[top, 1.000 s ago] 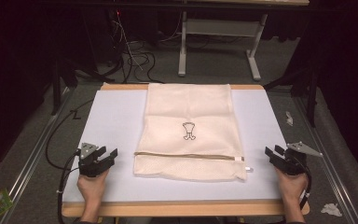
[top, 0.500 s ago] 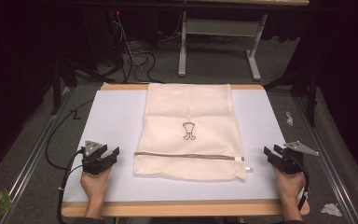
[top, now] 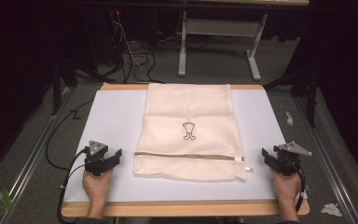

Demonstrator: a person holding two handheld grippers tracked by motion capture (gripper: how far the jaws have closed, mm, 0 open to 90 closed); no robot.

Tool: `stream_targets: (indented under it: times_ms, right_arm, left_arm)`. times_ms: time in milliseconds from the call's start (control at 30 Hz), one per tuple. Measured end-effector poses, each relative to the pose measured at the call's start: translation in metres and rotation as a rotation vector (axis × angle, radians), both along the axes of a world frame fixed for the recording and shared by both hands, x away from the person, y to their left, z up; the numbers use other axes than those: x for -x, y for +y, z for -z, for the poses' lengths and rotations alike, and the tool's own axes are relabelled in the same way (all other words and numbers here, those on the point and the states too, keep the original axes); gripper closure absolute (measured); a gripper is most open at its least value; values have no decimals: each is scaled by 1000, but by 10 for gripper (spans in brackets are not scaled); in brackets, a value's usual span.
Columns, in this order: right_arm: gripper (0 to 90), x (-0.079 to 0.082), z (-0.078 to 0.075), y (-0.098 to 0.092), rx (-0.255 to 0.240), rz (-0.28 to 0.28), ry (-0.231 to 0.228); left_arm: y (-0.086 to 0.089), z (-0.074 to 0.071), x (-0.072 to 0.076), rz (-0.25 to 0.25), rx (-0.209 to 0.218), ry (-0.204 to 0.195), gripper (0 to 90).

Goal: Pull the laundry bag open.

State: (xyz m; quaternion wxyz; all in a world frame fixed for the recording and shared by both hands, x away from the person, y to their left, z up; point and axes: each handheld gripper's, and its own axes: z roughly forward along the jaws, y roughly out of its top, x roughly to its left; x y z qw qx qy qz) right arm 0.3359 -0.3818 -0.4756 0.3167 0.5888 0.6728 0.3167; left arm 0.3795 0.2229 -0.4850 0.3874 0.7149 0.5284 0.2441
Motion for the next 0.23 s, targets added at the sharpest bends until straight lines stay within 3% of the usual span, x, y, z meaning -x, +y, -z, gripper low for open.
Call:
stream_targets:
  times_ms: [233]
  right_arm:
    - [472, 0, 0, -1, -6, 4, 0]
  left_arm:
    - [0, 0, 1, 6, -4, -7, 388]
